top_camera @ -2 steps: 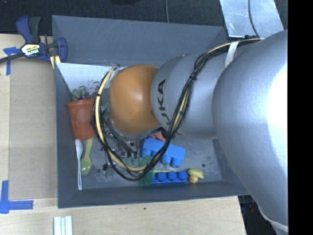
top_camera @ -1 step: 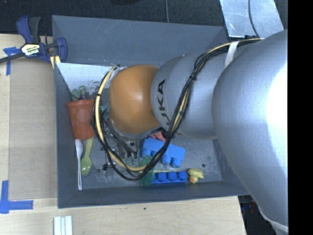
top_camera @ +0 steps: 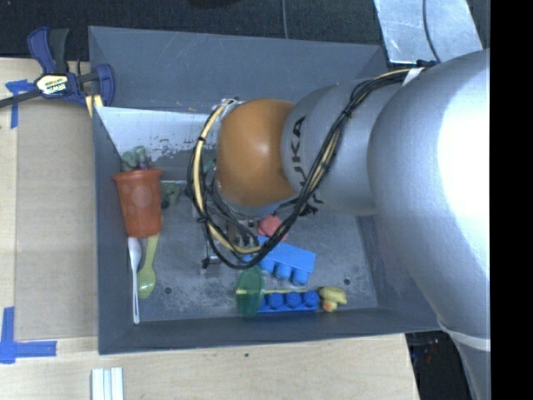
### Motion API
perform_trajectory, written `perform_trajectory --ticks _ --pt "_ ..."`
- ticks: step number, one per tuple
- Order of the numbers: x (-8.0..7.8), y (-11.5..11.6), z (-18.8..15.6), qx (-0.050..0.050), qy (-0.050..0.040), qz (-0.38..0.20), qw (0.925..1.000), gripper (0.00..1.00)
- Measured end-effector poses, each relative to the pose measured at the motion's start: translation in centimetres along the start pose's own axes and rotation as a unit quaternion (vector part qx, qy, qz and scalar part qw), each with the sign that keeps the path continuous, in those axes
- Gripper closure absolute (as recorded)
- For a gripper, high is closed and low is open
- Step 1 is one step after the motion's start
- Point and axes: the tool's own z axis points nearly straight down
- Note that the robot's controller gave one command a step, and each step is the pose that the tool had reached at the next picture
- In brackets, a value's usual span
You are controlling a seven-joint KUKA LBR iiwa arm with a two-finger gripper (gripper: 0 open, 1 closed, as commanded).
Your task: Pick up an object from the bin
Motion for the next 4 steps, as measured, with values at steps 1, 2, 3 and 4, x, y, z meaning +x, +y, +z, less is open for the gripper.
perform_trajectory --ticks 1,2,3,4 --pt "5.4 -2.6 -0.5 -0.001 0.0014 0.067 0.9978 0.00" --pt "5.4 -4.4 -2.0 0.000 0.0005 0.040 0.9992 0.00" --pt "6.6 -5.4 -8.7 0.001 0.0045 0.090 0.9959 0.00" --pt "5.6 -11.6 -10.2 0.002 0.0011 0.060 0.9982 0.00"
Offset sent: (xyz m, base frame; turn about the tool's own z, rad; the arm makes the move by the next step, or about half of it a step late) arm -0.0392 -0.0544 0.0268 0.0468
